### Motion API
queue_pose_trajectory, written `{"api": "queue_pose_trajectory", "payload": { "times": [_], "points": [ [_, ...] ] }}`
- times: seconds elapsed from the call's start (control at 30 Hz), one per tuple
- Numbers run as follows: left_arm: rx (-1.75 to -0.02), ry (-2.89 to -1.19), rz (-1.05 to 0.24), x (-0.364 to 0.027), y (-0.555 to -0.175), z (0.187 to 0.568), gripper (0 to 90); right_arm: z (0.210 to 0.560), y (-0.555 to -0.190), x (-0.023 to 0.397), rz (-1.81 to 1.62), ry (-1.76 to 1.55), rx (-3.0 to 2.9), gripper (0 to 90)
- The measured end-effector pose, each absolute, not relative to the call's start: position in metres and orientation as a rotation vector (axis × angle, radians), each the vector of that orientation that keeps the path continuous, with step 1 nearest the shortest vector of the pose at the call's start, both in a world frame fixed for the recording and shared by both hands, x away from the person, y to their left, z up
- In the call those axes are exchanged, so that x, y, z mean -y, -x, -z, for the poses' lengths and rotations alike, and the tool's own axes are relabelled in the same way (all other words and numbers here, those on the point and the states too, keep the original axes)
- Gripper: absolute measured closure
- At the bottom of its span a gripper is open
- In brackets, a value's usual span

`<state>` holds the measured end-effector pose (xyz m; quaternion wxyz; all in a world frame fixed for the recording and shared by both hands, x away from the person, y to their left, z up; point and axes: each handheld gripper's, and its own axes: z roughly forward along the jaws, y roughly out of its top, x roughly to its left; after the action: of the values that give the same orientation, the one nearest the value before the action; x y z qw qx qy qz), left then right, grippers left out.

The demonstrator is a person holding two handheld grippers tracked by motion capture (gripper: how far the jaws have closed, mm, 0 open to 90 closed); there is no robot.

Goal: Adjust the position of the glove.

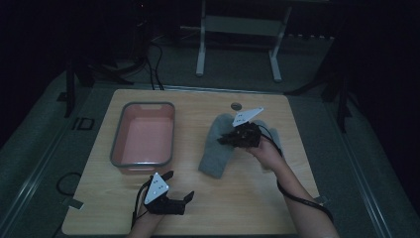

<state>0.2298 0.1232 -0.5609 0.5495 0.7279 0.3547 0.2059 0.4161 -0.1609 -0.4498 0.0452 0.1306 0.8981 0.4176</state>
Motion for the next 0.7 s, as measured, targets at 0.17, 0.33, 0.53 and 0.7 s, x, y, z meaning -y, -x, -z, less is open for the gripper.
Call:
{"api": "queue_pose_trajectory", "payload": {
  "times": [0.17,0.33,0.53,0.7],
  "points": [
    [-0.833,-1.715,-0.487,-0.123,-0.229,0.560,1.3,0.448,-0.396,0.153,-1.325,-0.245,-2.859,84.6],
    [-0.833,-1.720,-0.488,-0.123,-0.229,0.561,1.3,0.478,-0.397,0.141,-1.259,-0.215,-2.985,84.5],
    [-0.832,-1.725,-0.482,-0.122,-0.230,0.561,1.3,0.518,-0.410,0.129,-1.091,-0.200,-3.044,82.0],
    [-0.833,-1.727,-0.480,-0.123,-0.229,0.561,1.3,0.538,-0.425,0.130,-1.113,-0.260,-3.072,64.8]
  ]
}}
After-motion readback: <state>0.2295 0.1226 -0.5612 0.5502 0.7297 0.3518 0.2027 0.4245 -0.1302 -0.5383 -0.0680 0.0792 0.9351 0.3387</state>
